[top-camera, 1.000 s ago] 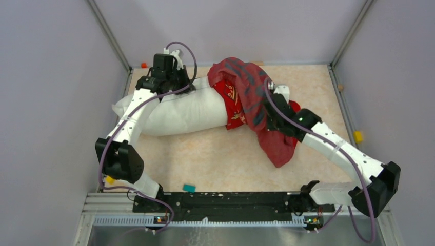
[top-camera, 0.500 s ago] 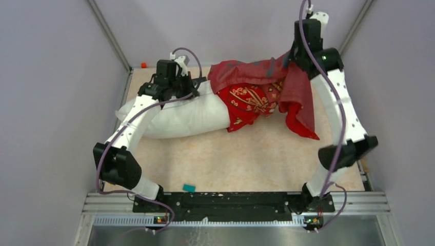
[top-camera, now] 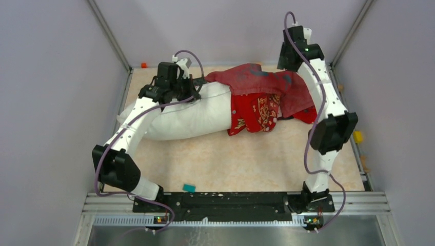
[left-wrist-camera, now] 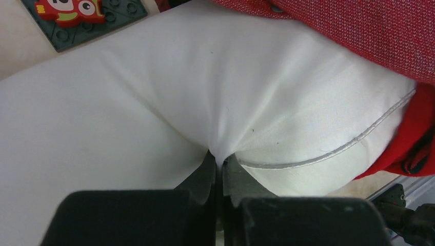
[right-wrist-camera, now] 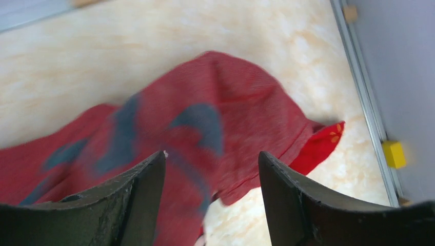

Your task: Put the pillow into the pillowcase

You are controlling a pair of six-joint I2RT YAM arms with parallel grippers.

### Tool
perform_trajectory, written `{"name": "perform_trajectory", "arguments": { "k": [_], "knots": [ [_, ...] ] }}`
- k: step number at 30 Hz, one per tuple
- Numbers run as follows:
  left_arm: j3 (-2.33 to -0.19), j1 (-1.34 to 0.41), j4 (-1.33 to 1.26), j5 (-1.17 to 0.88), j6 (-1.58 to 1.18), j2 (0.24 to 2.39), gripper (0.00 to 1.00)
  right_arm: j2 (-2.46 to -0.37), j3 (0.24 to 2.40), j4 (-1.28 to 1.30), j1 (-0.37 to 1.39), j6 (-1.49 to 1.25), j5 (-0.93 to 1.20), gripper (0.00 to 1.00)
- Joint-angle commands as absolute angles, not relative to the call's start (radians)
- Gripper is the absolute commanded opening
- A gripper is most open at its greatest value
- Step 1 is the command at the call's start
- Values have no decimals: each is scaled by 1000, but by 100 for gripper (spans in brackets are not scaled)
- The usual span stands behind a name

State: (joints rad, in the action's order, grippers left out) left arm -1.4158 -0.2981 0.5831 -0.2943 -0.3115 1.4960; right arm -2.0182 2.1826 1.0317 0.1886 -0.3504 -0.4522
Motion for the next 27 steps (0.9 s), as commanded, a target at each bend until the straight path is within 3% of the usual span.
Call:
{"name": "perform_trajectory", "arguments": {
  "k": [1, 10, 23, 25, 27],
  "knots": [
    [-1428, -304, 569, -281, -327, 1512, 0, -1710, 2187, 1000, 417, -317, -526, 66],
    [-1443, -304, 570, -276, -335, 1523, 0, -1593, 2011, 936, 911, -318, -730, 63],
    [-1450, -304, 580, -265, -331, 1522, 0, -1787, 2023, 875, 948, -219, -766, 59],
    [-1450, -304, 580, -265, -331, 1521, 0, -1815, 2041, 883, 948, -218, -816, 54],
    [-1448, -303, 580, -264, -331, 1520, 0, -1832, 2073, 901, 948, -219, -837, 41]
  ]
}}
